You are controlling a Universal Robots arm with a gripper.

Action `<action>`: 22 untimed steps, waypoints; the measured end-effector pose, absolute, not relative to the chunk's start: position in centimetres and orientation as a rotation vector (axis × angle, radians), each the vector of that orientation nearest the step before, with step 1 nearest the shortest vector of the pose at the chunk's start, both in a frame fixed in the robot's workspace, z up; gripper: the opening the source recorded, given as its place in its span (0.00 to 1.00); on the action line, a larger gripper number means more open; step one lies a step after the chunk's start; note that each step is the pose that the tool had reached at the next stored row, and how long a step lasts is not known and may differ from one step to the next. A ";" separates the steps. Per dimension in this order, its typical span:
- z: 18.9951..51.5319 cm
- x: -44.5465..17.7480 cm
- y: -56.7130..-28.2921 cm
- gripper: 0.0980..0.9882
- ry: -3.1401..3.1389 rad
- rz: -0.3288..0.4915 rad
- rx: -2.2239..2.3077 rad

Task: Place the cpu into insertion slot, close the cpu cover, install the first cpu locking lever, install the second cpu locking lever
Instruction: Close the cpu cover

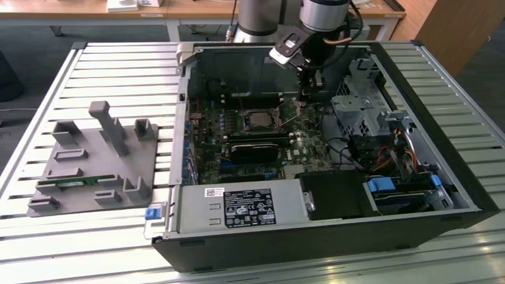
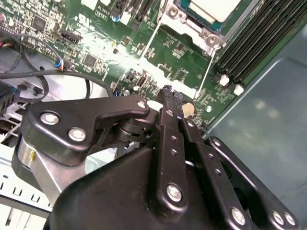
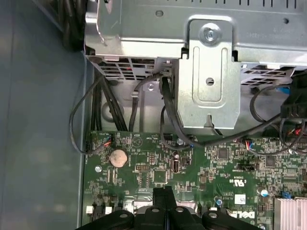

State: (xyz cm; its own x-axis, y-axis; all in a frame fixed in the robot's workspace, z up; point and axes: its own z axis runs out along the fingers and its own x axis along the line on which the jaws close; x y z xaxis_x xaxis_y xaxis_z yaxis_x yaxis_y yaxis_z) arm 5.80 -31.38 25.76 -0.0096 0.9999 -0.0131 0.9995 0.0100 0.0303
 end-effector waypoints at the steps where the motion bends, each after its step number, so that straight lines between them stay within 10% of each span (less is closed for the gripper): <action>1: 25.7 5.9 -31.4 0.01 2.211 0.019 2.189; 22: 24.3 7.0 -31.3 0.01 2.210 0.008 2.189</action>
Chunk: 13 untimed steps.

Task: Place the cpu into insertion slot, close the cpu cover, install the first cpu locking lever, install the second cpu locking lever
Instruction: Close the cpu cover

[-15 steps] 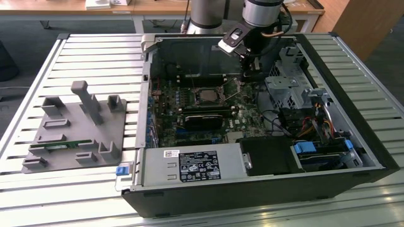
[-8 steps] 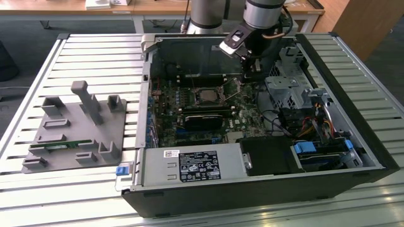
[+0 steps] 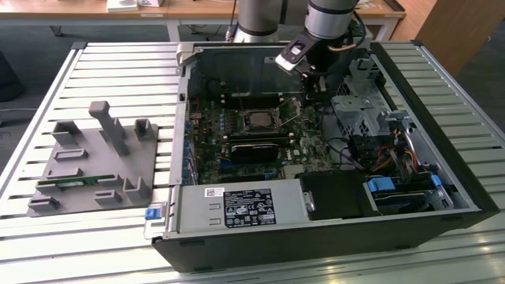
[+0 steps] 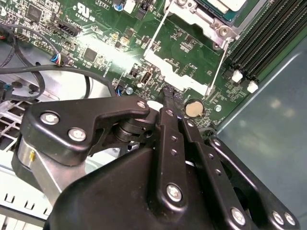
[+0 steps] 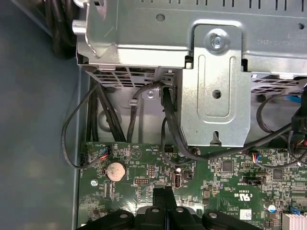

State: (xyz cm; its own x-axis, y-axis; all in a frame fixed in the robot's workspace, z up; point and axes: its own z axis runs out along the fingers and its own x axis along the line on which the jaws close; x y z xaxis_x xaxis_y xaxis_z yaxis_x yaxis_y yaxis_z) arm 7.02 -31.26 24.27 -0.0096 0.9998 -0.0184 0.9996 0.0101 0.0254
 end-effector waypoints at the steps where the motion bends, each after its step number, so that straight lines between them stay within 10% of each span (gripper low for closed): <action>1: 24.2 7.0 -31.3 0.01 2.211 0.007 2.189; 13: 24.1 5.5 -31.3 0.01 2.212 0.004 2.190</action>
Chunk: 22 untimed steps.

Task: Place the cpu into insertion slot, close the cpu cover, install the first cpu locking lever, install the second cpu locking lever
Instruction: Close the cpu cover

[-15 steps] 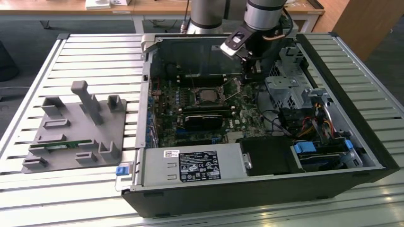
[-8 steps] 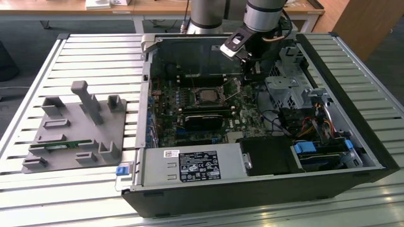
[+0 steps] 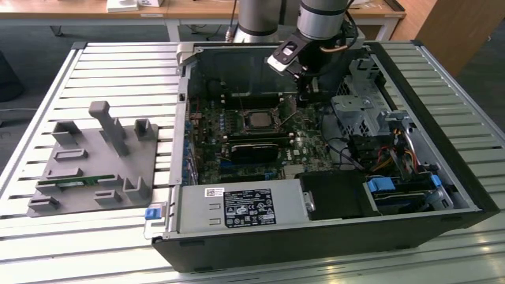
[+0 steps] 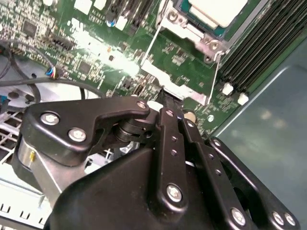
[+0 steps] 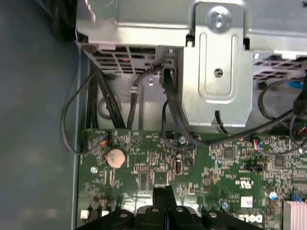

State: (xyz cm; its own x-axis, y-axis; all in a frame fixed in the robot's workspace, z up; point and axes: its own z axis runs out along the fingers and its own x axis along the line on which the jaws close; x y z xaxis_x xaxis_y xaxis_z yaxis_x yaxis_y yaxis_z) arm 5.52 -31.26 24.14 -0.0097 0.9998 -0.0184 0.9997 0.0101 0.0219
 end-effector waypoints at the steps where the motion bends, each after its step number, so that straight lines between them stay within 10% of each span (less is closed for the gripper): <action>1: 24.1 5.3 -31.3 0.01 2.212 0.004 2.190; 22: 23.9 2.9 -31.3 0.01 2.212 0.004 2.190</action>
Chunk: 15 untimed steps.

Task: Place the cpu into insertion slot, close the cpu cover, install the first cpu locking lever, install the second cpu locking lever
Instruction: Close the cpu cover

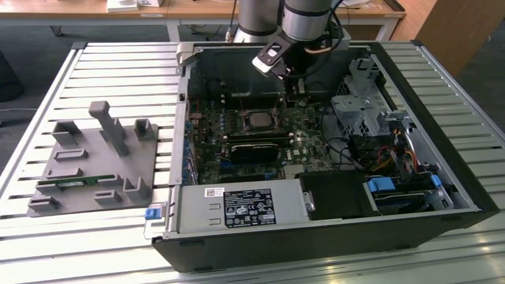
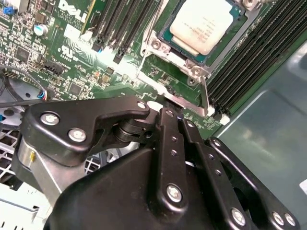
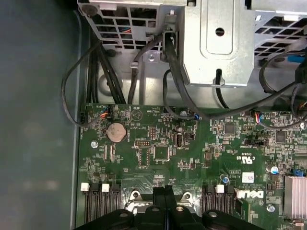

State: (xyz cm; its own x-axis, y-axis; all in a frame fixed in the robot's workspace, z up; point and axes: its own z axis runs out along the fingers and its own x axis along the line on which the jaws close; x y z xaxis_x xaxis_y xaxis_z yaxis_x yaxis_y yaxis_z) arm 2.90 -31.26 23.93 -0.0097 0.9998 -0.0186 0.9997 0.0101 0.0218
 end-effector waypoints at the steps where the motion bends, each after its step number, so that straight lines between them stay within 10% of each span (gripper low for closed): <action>1: 23.9 2.8 -31.3 0.01 2.212 0.004 2.190; 15: 23.6 1.9 -31.3 0.01 2.212 0.004 2.190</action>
State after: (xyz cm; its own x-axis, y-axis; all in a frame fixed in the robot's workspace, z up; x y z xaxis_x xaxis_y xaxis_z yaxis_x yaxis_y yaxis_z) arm 1.94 -31.26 23.63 -0.0097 0.9998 -0.0185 0.9997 0.0101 0.0219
